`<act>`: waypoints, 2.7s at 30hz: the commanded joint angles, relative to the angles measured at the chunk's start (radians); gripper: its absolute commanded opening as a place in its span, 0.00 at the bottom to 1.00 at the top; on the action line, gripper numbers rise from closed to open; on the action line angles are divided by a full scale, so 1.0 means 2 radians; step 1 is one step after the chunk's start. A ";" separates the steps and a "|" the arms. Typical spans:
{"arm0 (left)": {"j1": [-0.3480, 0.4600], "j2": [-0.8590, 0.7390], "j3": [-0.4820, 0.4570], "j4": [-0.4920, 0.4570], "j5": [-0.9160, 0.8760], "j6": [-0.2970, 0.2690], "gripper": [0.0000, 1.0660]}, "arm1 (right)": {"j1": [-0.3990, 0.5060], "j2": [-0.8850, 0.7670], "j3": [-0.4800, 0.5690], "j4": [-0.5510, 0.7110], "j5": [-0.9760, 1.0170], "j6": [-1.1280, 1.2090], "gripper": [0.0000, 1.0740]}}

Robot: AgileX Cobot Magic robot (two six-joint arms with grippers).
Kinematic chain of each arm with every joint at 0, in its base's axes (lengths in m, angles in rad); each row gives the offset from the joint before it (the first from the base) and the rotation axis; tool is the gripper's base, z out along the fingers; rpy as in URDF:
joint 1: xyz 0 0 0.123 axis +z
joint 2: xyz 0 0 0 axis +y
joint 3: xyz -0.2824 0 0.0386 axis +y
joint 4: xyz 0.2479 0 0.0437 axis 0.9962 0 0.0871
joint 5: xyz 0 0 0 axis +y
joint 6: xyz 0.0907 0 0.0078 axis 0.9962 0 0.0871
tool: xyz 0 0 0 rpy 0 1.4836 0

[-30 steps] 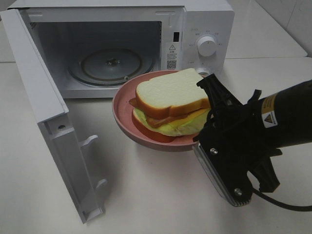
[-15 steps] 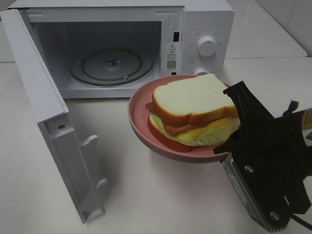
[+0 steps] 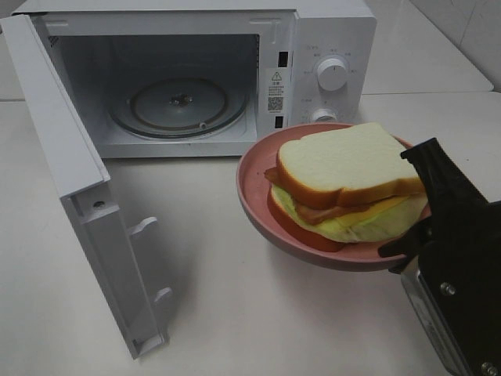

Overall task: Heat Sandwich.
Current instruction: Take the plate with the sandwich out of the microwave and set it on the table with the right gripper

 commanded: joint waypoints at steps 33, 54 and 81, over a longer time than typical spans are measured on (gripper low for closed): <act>-0.001 -0.010 0.001 0.001 -0.003 -0.003 0.91 | 0.002 -0.015 0.000 -0.233 0.191 0.529 0.00; -0.001 -0.010 0.001 0.001 -0.003 -0.003 0.91 | 0.002 0.017 -0.001 -0.284 0.289 0.757 0.00; -0.001 -0.010 0.001 0.001 -0.003 -0.003 0.91 | 0.002 0.191 -0.090 -0.307 0.316 1.007 0.01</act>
